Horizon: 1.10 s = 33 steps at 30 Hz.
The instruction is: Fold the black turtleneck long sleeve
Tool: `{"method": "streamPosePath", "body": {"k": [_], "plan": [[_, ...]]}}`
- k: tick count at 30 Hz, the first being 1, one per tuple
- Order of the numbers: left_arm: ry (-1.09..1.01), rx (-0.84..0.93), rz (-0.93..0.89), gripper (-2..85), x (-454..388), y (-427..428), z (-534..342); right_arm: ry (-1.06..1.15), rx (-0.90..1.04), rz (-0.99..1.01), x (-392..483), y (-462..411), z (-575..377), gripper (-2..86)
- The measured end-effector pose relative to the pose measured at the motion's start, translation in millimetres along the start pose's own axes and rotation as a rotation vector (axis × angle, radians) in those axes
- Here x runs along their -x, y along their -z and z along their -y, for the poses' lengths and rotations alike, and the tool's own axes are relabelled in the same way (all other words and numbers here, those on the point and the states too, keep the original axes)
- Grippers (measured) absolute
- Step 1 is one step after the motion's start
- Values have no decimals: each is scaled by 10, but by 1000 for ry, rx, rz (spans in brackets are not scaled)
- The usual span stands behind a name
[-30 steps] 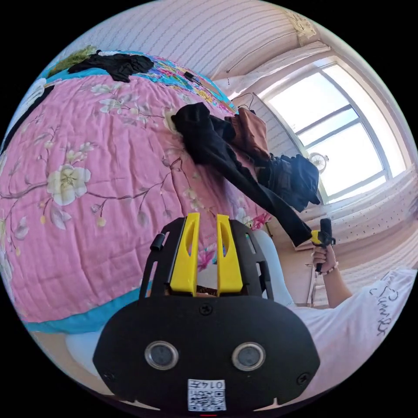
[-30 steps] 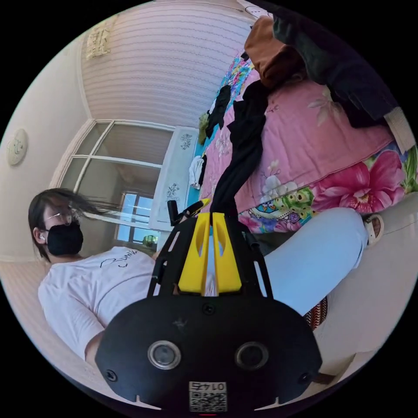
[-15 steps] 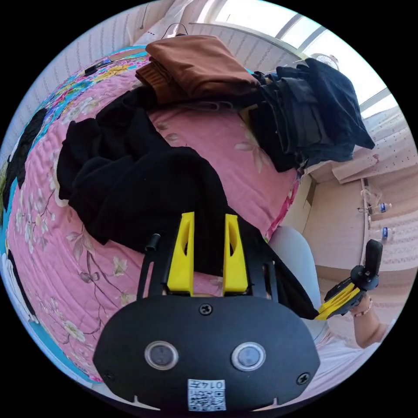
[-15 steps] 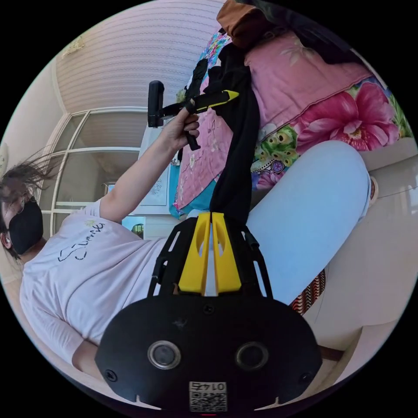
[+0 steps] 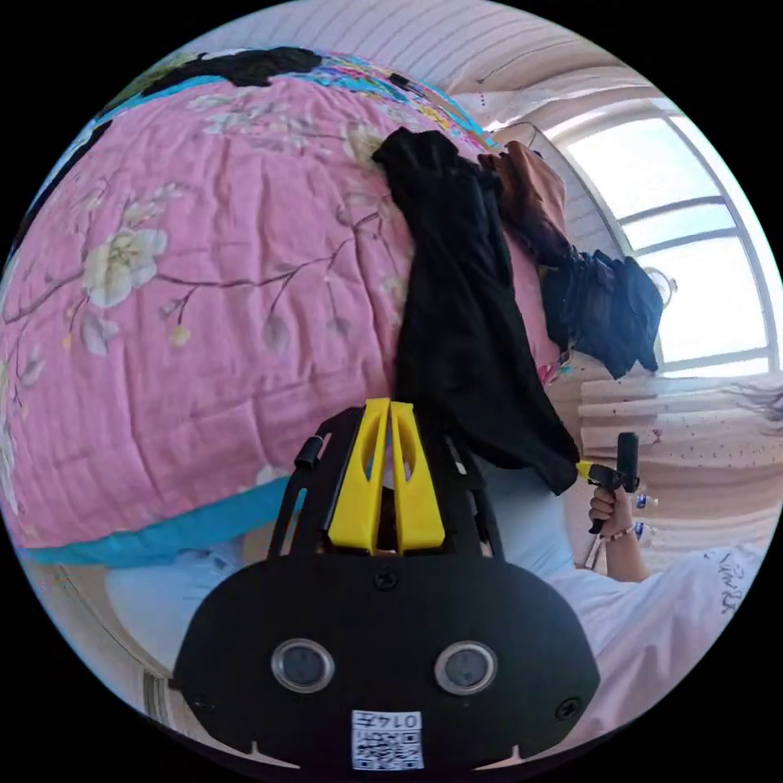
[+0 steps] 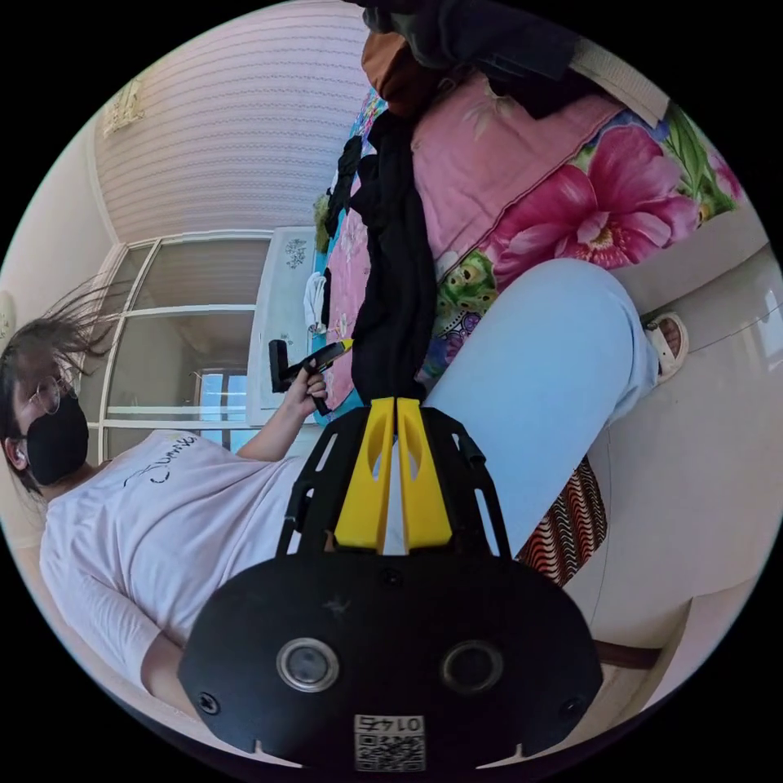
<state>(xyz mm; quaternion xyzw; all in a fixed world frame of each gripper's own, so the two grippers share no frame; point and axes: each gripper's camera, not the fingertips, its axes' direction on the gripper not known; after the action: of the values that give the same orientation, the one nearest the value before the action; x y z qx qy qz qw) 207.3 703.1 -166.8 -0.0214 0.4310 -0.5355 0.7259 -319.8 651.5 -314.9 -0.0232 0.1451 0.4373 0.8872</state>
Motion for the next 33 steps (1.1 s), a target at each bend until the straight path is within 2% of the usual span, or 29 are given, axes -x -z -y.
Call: {"method": "streamPosePath", "body": {"k": [4, 8, 12, 14, 16, 19, 22, 25, 26, 27, 29, 33], "plan": [[-4, -43, 56, -1, -67, 140, -225, 29, 54, -46, 95, -84, 24, -2], [-370, -34, 235, 68, -895, 196, -149, 49, 76, -79, 192, -97, 10, -1], [-687, -32, 368, 90, -1642, -74, -99, 35, 63, -72, 217, -48, -34, -1], [-737, 68, 454, 89, -1728, -322, -73, 25, 45, -70, 243, 9, -79, -1], [-775, 84, 491, 72, -1705, -329, -108, 21, 33, -71, 268, 60, -110, -1], [-622, 21, 386, 28, -1498, 253, -141, 16, 7, -86, 316, 179, -167, -1], [-400, -135, 229, 8, -972, 1139, -345, 5, -34, -77, 328, 333, -217, -1], [-192, -290, 22, -4, -322, 1988, -699, -3, -97, -4, 331, 489, -235, -2], [-143, -365, -112, -7, -111, 2303, -877, 8, -130, 40, 362, 554, -233, -2], [-123, -445, -224, -8, 15, 2602, -1063, 18, -149, 65, 387, 589, -231, -1], [-182, -586, -336, -9, 13, 3108, -1349, 100, -250, 199, 575, 794, -207, -2], [-414, -870, -428, -9, -328, 4499, -1919, 391, -406, 372, 1301, 1317, -112, -3]]}}
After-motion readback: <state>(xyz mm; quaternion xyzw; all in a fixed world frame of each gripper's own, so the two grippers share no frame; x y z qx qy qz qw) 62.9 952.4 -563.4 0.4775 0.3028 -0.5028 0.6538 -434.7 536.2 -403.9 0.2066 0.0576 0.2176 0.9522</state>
